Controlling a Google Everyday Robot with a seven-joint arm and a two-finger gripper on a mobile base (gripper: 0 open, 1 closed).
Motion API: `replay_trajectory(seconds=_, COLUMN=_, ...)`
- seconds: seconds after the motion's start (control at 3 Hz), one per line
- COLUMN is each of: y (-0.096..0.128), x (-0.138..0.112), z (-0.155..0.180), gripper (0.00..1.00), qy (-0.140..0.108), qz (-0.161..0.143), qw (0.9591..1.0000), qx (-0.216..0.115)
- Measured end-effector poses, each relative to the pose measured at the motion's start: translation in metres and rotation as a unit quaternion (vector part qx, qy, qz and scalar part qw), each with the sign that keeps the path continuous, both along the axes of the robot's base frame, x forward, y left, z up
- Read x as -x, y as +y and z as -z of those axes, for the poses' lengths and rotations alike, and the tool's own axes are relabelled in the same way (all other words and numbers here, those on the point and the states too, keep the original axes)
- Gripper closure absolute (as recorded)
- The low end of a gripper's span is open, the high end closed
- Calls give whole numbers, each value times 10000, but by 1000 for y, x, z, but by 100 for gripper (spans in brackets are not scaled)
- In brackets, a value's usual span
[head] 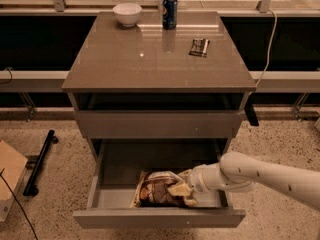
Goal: Pick brown chip bag from middle drawer and place on counter
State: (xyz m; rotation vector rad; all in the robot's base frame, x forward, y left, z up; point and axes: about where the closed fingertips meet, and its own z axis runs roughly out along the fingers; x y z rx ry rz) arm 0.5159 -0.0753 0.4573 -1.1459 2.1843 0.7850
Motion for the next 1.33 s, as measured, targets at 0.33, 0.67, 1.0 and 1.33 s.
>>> replay_trajectory(seconds=0.33, y=16, x=-5, z=-36, gripper=95, qy=-391, qz=-207, qw=9988, qx=-226)
replay_trajectory(seconds=0.67, y=37, x=-4, z=-79, gripper=100, qy=-786, qz=-497, qw=9936, qx=-644)
replay_trajectory(seconds=1.0, y=54, x=8, z=-118, gripper=100, qy=-1049, qz=-790, qw=9858, qx=-1045)
replay_trajectory(seconds=1.33, y=64, x=24, z=-168, gripper=100, qy=-1222, qz=-1169, qw=9761, qx=-1362)
